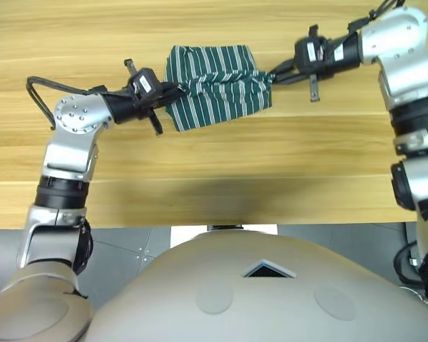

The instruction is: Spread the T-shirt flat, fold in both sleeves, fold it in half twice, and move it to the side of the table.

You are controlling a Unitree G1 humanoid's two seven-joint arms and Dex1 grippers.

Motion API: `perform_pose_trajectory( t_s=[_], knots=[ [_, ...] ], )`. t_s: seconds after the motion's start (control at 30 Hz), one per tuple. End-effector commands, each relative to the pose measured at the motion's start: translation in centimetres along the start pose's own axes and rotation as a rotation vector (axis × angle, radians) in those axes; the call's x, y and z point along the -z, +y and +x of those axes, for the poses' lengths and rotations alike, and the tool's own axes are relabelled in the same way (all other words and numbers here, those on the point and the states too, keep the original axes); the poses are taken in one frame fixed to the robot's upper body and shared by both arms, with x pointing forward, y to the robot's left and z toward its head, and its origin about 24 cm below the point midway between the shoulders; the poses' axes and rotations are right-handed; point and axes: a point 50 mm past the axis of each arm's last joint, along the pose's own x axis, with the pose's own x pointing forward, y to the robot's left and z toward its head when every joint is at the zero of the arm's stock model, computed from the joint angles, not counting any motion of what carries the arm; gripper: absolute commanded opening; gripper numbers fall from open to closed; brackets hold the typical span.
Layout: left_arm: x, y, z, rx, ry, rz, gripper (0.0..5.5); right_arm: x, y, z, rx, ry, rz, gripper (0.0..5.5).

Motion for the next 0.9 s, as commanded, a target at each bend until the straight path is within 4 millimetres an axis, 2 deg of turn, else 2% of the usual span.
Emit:
perform_pose_trajectory(
  t_s=[0.03, 0.27, 0.47, 0.5, 0.53, 0.63, 0.9],
  knots=[
    [0.2, 2.8, 1.3, -0.028, -0.010, -0.069, 0.00, 0.5, -2.5, 0.1, 0.054, 0.050, 0.110, 0.15],
    [0.3, 6.2, 3.9, -0.129, -0.032, -0.160, 0.00, 1.8, -3.2, 1.8, 0.142, 0.106, 0.262, 0.15],
    [2.1, 7.1, 5.5, -0.240, 0.047, -0.251, 0.00, 1.8, -4.1, 2.3, 0.317, 0.085, 0.317, 0.15],
    [2.4, 7.1, 5.7, -0.246, 0.060, -0.257, 0.31, 1.8, -4.3, 2.2, 0.350, 0.086, 0.319, 0.15],
    [2.7, 6.9, 5.9, -0.249, 0.071, -0.267, 0.49, 1.9, -4.4, 2.1, 0.383, 0.089, 0.319, 0.52],
    [3.2, 6.4, 6.3, -0.249, 0.089, -0.283, 1.09, 1.8, -4.9, 1.9, 0.473, 0.096, 0.308, 1.18],
    [3.2, 7.1, 6.0, -0.341, 0.061, -0.286, 2.39, 2.3, -5.6, 1.4, 0.707, 0.150, 0.237, 2.61]
  ],
)
